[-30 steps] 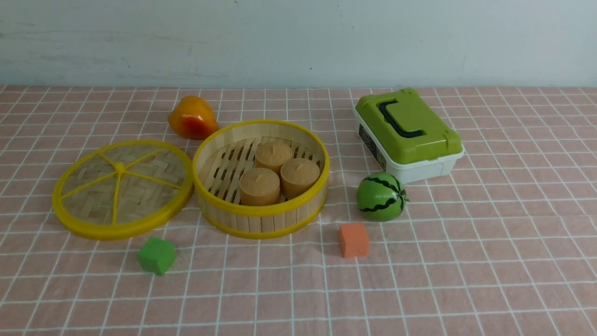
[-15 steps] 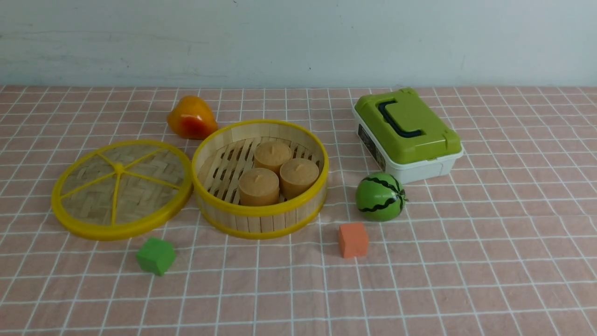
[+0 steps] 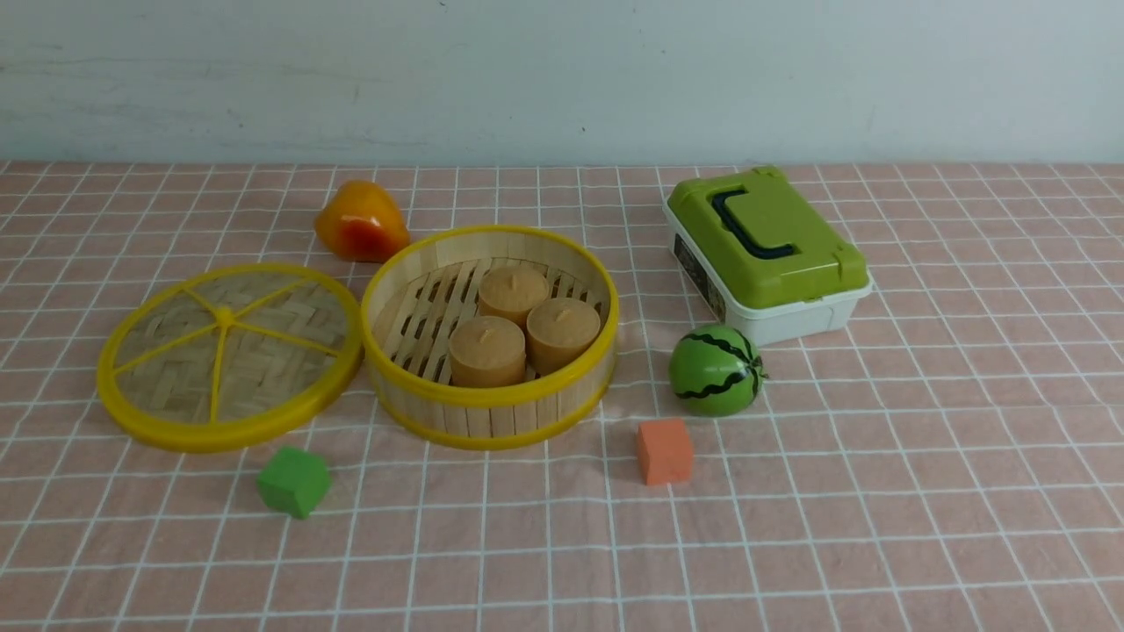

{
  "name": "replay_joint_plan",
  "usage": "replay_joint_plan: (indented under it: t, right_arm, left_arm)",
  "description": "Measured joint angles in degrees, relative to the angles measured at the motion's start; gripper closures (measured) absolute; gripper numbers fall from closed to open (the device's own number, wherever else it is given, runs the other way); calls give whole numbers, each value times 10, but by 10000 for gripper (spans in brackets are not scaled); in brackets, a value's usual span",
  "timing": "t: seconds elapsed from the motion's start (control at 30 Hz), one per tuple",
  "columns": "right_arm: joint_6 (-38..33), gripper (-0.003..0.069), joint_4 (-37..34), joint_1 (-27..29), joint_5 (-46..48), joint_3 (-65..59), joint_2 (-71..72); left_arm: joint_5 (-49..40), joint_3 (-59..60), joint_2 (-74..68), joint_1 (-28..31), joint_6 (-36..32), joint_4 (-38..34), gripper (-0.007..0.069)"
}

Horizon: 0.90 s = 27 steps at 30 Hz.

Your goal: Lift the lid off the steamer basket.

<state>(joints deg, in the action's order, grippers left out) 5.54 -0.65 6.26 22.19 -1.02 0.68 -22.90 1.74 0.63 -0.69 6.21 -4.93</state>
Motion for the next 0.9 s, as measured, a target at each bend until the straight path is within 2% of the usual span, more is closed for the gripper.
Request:
replay_joint_plan:
  t: [0.9]
  right_arm:
    - [0, 418, 0, 0, 0, 0, 0]
  left_arm:
    - [0, 0, 0, 1, 0, 0, 619]
